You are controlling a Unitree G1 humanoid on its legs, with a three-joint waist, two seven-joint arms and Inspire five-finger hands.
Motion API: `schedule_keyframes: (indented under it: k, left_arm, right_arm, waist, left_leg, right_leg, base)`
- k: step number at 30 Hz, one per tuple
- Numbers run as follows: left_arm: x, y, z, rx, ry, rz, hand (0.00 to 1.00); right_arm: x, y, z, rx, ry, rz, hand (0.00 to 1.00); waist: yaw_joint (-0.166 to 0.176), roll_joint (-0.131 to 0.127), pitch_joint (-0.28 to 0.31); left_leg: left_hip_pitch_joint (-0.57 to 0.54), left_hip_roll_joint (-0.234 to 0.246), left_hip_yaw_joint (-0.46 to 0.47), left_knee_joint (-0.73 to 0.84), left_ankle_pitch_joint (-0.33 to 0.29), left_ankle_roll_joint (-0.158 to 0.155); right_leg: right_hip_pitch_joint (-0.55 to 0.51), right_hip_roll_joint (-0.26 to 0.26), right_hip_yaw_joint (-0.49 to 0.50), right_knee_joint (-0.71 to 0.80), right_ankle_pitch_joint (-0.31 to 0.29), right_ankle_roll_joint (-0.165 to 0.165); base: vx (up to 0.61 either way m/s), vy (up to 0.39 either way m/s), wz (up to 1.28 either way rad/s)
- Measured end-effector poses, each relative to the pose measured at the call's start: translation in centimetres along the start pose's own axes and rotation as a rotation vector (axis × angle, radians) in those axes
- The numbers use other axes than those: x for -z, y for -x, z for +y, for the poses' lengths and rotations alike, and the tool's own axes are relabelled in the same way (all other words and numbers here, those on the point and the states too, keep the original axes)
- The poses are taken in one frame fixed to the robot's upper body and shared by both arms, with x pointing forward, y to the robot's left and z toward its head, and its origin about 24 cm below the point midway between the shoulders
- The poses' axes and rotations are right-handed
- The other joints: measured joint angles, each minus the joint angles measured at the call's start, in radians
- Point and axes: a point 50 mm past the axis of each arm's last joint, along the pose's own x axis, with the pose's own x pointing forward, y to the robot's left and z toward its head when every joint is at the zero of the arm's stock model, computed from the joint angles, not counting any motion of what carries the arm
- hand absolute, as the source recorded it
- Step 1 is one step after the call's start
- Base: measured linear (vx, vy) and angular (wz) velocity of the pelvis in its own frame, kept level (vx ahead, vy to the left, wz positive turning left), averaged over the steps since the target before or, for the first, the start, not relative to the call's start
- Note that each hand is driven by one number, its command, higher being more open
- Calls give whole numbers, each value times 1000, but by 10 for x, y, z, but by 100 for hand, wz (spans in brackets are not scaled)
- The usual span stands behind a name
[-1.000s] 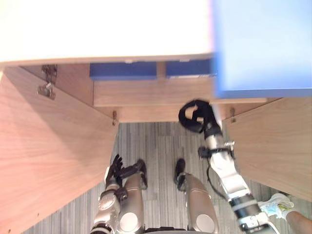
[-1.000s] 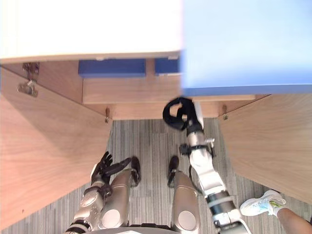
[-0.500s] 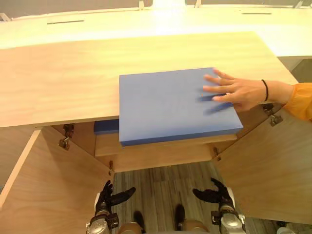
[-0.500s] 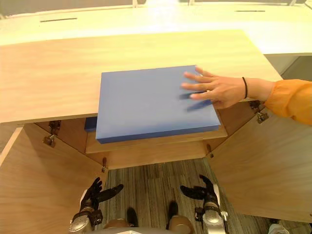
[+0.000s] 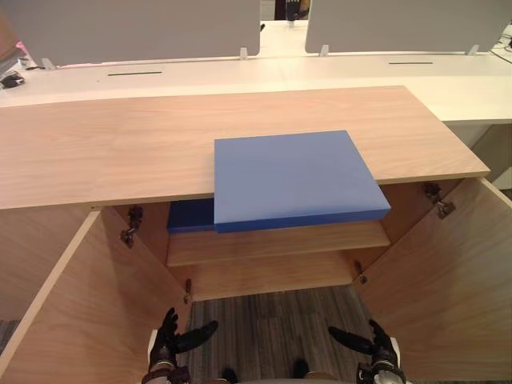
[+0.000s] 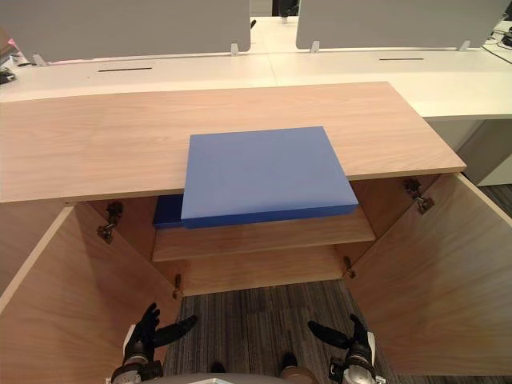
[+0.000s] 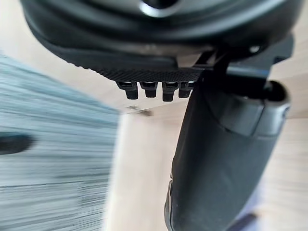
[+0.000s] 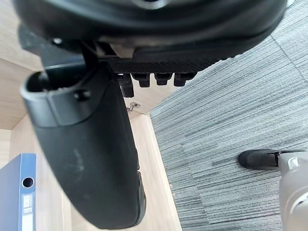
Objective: Walk over to the cabinet, pick up the folder, carry it to the office cabinet, place the folder inside the office cabinet, then close the office cabinet door
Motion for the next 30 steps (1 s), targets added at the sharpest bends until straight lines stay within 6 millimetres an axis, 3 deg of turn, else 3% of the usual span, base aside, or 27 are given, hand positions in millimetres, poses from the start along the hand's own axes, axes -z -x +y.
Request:
schedule_keyframes:
  k: [7, 10, 15, 18, 24, 30]
  left_arm:
    - [-69, 17, -4, 37, 20, -341, 100]
    - [-107, 26, -7, 75, -26, -517, 100]
    - [-166, 54, -11, 118, -180, -845, 100]
    - [-188, 73, -15, 90, -307, -1015, 100]
    - [-202, 87, -20, 61, -535, -1165, 100]
    - [-211, 89, -38, 155, -816, -1292, 100]
  right_arm:
    - [14, 4, -7, 22, -19, 47, 100]
    - [20, 5, -8, 28, -21, 73, 100]
    - [23, 5, -11, 26, -16, 84, 100]
    - [25, 6, -13, 26, -12, 93, 100]
    - [39, 12, -19, 29, 12, 132, 100]
    - [49, 17, -19, -6, 72, 156, 100]
  waist:
    - [11, 11, -7]
    - [15, 13, -7]
    - [13, 20, -11]
    - [16, 24, -14]
    - [15, 35, -33]
    - [9, 35, -58]
  left_leg:
    - [11, -14, -26, 0, -3, 9]
    - [17, -15, -35, 4, -3, 9]
    - [36, -13, -41, 4, -7, 6]
    - [45, -11, -36, 0, -18, -3]
    - [63, -7, -19, 4, -28, -6]
    - [74, -2, -6, 4, -33, -9]
  right_leg:
    - [27, -14, -25, -4, -6, 10]
    - [39, -15, -34, -5, -7, 8]
    - [64, -14, -38, -4, -12, 4]
    - [69, -13, -31, 2, -18, 5]
    - [79, -7, -11, 2, -19, 5]
    - [82, -1, 3, 1, -21, 3]
  base:
    - [-2, 13, 11]
    - [9, 0, 7]
    - [-5, -5, 3]
    - [-21, -3, -4]
    - [0, -1, -10]
    - [-14, -11, -7]
